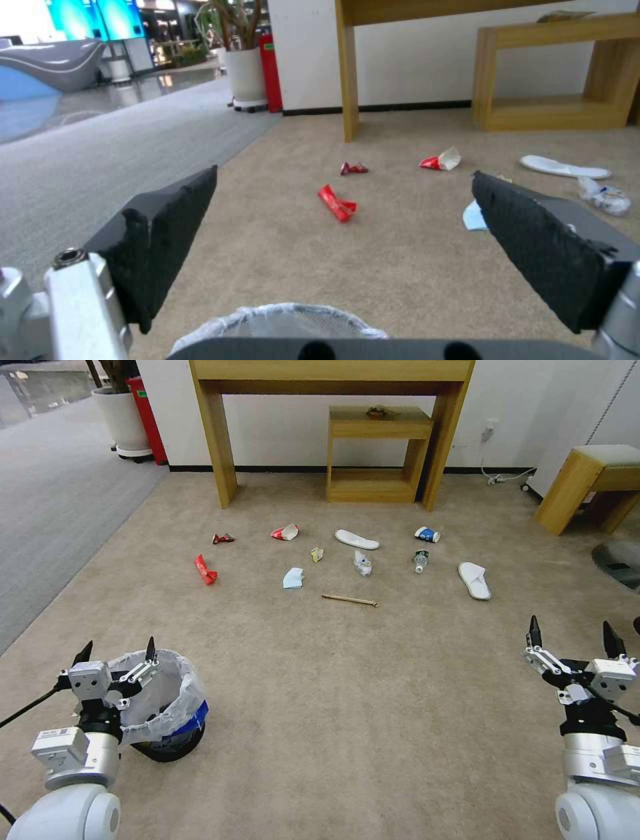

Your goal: Pick up the trash bin and place the garbage on the floor into it.

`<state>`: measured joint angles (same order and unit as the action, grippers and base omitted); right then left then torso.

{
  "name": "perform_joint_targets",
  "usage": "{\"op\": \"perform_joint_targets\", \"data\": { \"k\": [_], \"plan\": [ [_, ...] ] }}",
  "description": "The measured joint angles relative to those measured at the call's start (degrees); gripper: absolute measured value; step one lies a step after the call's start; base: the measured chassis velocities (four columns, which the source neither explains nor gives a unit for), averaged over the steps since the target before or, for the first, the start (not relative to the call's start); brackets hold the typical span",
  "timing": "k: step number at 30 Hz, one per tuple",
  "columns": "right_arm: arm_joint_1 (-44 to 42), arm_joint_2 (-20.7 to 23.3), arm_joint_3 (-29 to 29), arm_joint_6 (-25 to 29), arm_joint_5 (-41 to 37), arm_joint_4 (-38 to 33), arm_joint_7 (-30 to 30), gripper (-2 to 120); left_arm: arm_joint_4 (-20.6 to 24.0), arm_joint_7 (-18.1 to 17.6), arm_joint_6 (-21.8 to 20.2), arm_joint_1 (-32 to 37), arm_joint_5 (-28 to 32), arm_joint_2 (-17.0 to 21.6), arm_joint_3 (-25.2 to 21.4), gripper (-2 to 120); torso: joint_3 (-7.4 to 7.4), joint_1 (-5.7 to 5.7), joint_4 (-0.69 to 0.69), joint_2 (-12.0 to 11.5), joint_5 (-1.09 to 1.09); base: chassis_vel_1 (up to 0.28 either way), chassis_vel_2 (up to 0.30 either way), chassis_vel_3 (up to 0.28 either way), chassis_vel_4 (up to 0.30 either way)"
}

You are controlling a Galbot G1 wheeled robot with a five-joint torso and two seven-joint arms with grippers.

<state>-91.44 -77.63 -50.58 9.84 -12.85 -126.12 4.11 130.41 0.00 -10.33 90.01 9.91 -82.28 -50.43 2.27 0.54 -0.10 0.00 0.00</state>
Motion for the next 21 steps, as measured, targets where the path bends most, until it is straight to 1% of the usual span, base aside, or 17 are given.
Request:
{"op": "perform_joint_targets", "data": {
  "k": [21],
  "plan": [
    [0.53, -0.12, 0.01, 0.38, 0.36, 0.65, -0.28, 100, -0.32, 0.05, 0.02, -0.56, -0.09, -0.02, 0.18, 100, 0.00, 0.00, 0.00, 0.00, 0.00, 0.000, 0.000, 0.000, 0.000]
  ]
}}
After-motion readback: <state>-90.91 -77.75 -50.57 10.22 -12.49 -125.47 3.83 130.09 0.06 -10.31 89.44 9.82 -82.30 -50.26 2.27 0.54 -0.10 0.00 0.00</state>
